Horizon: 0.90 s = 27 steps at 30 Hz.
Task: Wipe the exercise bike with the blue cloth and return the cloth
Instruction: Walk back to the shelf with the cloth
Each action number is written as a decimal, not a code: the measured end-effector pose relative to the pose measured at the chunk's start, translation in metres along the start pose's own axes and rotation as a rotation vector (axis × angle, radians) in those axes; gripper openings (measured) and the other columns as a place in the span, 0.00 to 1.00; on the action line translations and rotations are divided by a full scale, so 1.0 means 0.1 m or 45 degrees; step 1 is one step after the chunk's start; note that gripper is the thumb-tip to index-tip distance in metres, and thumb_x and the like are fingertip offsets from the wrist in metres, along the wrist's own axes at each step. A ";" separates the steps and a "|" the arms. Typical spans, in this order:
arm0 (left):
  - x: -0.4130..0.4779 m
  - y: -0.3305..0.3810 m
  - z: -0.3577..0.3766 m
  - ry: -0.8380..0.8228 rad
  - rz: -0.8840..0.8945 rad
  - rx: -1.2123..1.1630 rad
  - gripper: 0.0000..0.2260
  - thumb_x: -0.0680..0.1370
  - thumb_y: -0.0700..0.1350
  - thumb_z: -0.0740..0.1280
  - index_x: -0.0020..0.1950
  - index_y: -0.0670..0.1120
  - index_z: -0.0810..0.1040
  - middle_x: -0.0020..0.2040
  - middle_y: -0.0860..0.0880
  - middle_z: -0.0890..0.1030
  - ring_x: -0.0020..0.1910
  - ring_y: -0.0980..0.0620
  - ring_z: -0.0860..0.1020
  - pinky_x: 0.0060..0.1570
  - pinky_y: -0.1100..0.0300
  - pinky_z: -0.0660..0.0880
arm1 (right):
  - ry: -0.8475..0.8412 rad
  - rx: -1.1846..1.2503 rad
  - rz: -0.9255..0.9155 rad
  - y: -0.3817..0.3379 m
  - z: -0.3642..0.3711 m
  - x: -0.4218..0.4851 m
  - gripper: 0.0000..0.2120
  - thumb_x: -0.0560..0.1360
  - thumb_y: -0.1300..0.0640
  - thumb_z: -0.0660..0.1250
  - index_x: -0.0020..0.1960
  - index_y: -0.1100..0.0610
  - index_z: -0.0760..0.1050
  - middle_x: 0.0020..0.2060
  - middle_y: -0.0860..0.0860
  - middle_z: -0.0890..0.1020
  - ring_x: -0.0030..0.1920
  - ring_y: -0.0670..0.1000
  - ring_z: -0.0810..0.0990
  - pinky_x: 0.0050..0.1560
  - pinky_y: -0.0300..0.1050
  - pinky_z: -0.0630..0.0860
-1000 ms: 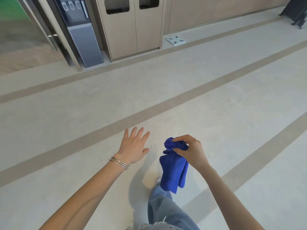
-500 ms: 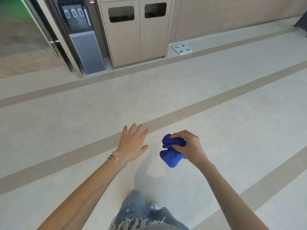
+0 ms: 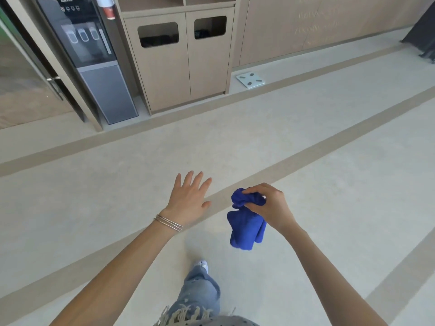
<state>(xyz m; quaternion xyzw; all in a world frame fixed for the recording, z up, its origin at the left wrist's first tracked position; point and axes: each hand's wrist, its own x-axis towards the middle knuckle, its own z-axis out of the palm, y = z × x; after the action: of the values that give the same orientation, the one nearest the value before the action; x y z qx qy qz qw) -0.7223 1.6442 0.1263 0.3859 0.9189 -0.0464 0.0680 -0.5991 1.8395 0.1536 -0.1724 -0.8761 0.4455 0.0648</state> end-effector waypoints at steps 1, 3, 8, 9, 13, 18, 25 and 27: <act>0.14 -0.09 -0.04 0.009 0.013 0.005 0.30 0.79 0.58 0.55 0.77 0.50 0.50 0.78 0.46 0.53 0.76 0.43 0.51 0.72 0.42 0.50 | 0.005 -0.009 0.006 -0.05 0.01 0.16 0.15 0.65 0.70 0.70 0.47 0.55 0.81 0.44 0.50 0.79 0.46 0.48 0.77 0.43 0.27 0.70; 0.40 -0.29 -0.11 0.015 0.037 0.019 0.30 0.79 0.59 0.55 0.77 0.50 0.50 0.78 0.46 0.53 0.76 0.43 0.52 0.72 0.42 0.50 | 0.019 -0.012 0.020 -0.13 0.05 0.46 0.15 0.65 0.71 0.69 0.47 0.56 0.81 0.45 0.51 0.79 0.45 0.48 0.77 0.42 0.30 0.71; 0.94 -0.69 -0.22 0.004 0.034 0.039 0.30 0.79 0.60 0.54 0.77 0.50 0.49 0.78 0.46 0.52 0.76 0.44 0.51 0.72 0.43 0.49 | 0.043 -0.010 -0.004 -0.28 0.15 1.07 0.15 0.65 0.71 0.69 0.47 0.56 0.81 0.45 0.49 0.78 0.45 0.46 0.76 0.41 0.25 0.70; 1.03 -0.75 -0.23 -0.004 0.032 0.038 0.30 0.79 0.60 0.54 0.77 0.50 0.49 0.78 0.46 0.52 0.76 0.44 0.51 0.72 0.43 0.49 | 0.051 -0.009 -0.011 -0.29 0.15 1.18 0.15 0.65 0.71 0.69 0.47 0.56 0.81 0.44 0.49 0.78 0.44 0.45 0.77 0.41 0.25 0.70; 1.37 -0.94 -0.26 -0.042 0.036 0.031 0.30 0.80 0.60 0.53 0.77 0.50 0.48 0.78 0.46 0.52 0.76 0.43 0.50 0.72 0.42 0.50 | 0.071 0.006 -0.006 -0.29 0.14 1.62 0.15 0.65 0.70 0.70 0.47 0.55 0.81 0.45 0.50 0.79 0.45 0.47 0.77 0.43 0.24 0.70; 1.84 -1.17 -0.25 -0.083 0.018 0.015 0.30 0.80 0.60 0.53 0.77 0.50 0.48 0.78 0.46 0.51 0.76 0.42 0.50 0.72 0.42 0.50 | 0.042 -0.020 0.041 -0.15 0.17 2.18 0.14 0.66 0.68 0.71 0.48 0.54 0.81 0.45 0.49 0.80 0.46 0.48 0.77 0.43 0.25 0.69; 2.80 -1.42 -0.39 -0.076 -0.030 0.008 0.29 0.80 0.59 0.53 0.77 0.50 0.50 0.78 0.46 0.52 0.77 0.42 0.50 0.73 0.41 0.49 | 0.010 -0.027 0.001 -0.05 0.00 3.36 0.14 0.66 0.68 0.71 0.49 0.55 0.81 0.45 0.49 0.80 0.46 0.47 0.76 0.42 0.24 0.68; 3.13 -1.49 -0.49 -0.069 -0.041 0.012 0.29 0.80 0.59 0.53 0.77 0.50 0.49 0.78 0.46 0.52 0.77 0.42 0.50 0.73 0.41 0.49 | 0.004 -0.013 -0.013 -0.07 -0.09 3.77 0.14 0.66 0.68 0.70 0.49 0.55 0.81 0.46 0.50 0.80 0.47 0.48 0.76 0.43 0.27 0.69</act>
<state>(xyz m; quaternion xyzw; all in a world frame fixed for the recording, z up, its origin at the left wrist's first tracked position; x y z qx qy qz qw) -1.0501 1.7664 0.1288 0.3700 0.9225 -0.0623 0.0901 -0.9494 1.9785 0.1493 -0.1690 -0.8791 0.4405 0.0676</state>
